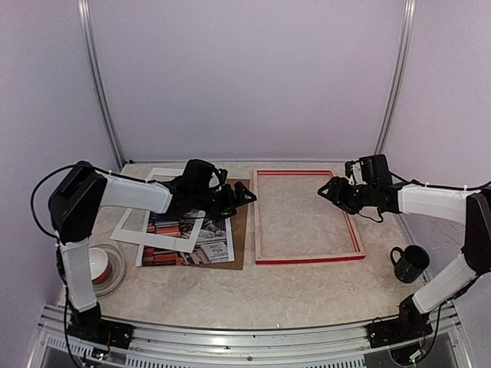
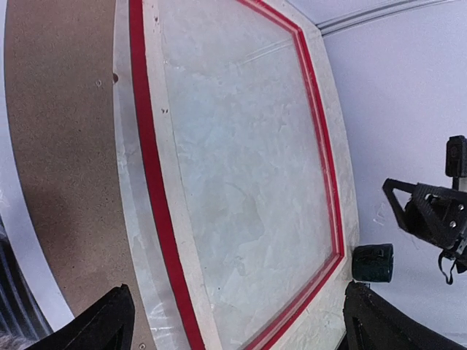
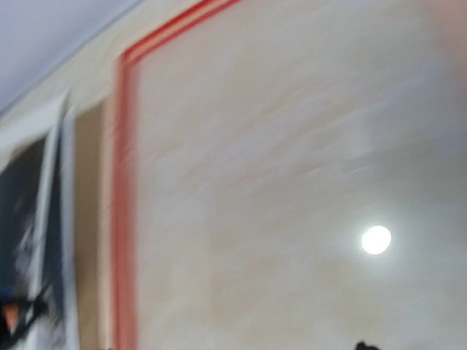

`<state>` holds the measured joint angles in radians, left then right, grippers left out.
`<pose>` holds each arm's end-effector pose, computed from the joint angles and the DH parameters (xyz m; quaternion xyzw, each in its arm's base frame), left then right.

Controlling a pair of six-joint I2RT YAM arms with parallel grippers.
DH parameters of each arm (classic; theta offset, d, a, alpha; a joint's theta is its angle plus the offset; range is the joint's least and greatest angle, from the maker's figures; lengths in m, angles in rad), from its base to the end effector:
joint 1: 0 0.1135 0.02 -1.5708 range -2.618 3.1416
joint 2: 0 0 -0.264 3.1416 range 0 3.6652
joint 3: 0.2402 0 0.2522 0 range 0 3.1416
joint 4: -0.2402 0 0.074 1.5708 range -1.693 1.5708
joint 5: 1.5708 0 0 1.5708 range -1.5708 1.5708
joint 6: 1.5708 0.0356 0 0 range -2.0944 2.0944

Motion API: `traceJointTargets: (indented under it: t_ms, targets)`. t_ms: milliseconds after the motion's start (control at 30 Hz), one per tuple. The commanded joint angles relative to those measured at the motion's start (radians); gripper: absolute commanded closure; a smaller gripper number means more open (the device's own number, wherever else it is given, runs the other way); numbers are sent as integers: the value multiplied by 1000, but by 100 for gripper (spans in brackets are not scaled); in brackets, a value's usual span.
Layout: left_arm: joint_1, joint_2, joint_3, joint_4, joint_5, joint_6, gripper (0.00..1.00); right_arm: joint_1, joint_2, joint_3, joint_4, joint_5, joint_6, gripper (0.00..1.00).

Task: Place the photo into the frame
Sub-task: Adjust the frame body at the center of the board.

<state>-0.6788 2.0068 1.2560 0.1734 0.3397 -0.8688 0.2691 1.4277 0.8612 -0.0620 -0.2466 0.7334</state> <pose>0.3363 -0.2865 0.1708 -0.0020 0.8702 -0.4345 0.2321 0.2956 0.0905 0.2302 0.1491 0.8734 0.3126 0.3424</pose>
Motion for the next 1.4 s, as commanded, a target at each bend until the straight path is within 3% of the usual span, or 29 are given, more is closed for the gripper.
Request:
traceJointTargets:
  t_ms: [0,333,567,1367]
  targets:
    - [13,-124,-57,9,-32,13,1,143,132,68,74,-97,7,30]
    - [16,-282,-126,-47,-92,48,1,311,461,245,204,-200,77,29]
    - [20,-300,-159,-39,-94,45,1,367,579,346,204,-227,83,29]
    - [35,-279,-167,-19,-87,41,1,400,704,431,151,-226,80,29]
